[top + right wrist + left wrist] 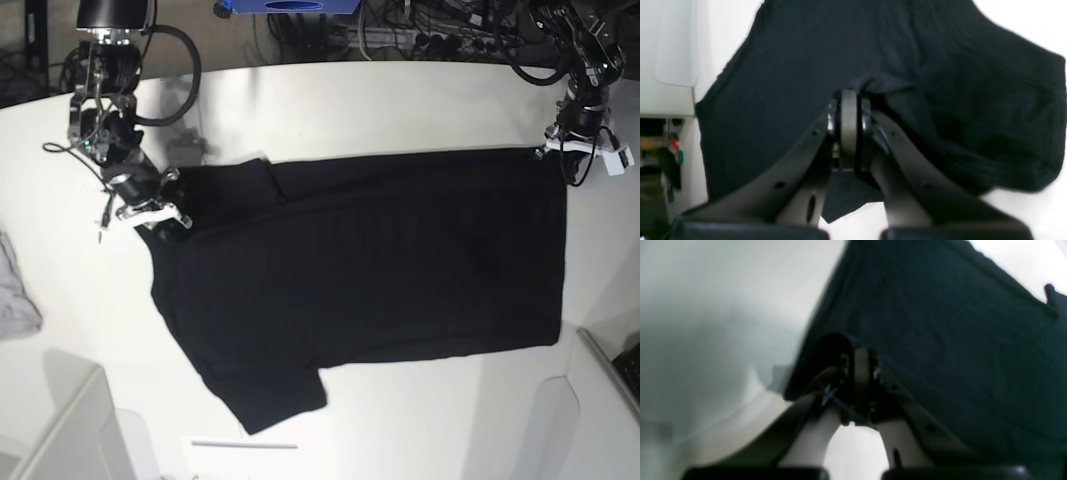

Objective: Fold the T-shirt properly
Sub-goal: 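Pull both shoulder corners apart to straighten the shirt's collar edge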

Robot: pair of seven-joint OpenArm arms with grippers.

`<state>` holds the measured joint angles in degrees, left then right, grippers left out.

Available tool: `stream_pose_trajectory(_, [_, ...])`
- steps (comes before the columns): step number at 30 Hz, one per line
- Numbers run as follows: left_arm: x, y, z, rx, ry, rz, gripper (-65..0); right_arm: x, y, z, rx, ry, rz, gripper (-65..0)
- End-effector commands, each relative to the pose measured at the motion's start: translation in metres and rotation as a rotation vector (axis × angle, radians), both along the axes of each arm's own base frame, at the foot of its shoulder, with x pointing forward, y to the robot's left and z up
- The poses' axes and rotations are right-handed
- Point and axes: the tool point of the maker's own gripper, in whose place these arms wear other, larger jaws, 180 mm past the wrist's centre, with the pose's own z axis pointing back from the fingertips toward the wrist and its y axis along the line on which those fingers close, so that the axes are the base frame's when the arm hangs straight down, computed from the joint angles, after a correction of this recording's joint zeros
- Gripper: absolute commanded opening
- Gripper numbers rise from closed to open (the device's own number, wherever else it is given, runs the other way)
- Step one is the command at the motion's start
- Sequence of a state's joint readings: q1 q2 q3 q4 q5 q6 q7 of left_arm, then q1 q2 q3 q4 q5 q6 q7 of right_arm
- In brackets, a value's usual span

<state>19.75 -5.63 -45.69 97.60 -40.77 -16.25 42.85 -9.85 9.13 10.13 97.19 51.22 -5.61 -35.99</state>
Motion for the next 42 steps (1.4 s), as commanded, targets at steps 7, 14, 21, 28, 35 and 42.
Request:
stream_pose_trajectory(7, [0.017,0.014,0.022,0.011,-0.057,0.023,-65.0,0.019,-0.002,0.019,0.003,-0.068,-0.006,-65.0])
stream_pose_trajectory(14, [0.020,0.015,0.020,0.011,-0.050,0.025,-65.0,0.028,-0.003,0.013,0.017,-0.050,-0.011,-65.0])
stream_pose_trajectory(21, [0.029,0.021,0.011,0.056,-0.006,0.032,-65.0,0.041,0.000,0.012,0.038,-0.048,-0.018,-65.0])
stream_pose_trajectory(28, [0.040,0.023,0.014,0.072,-0.012,0.035,-65.0,0.047,-0.001,0.004,0.048,-0.026,-0.027,-65.0])
stream_pose_trajectory(35, [0.041,0.026,-0.004,0.059,0.036,0.044,-65.0,0.046,-0.002,-0.001,0.050,-0.013,-0.030,-65.0])
stream_pose_trajectory(42, [0.054,0.006,-0.008,0.060,0.044,-0.032,-65.0,0.046,-0.003,-0.001,0.050,-0.013,-0.031,-65.0])
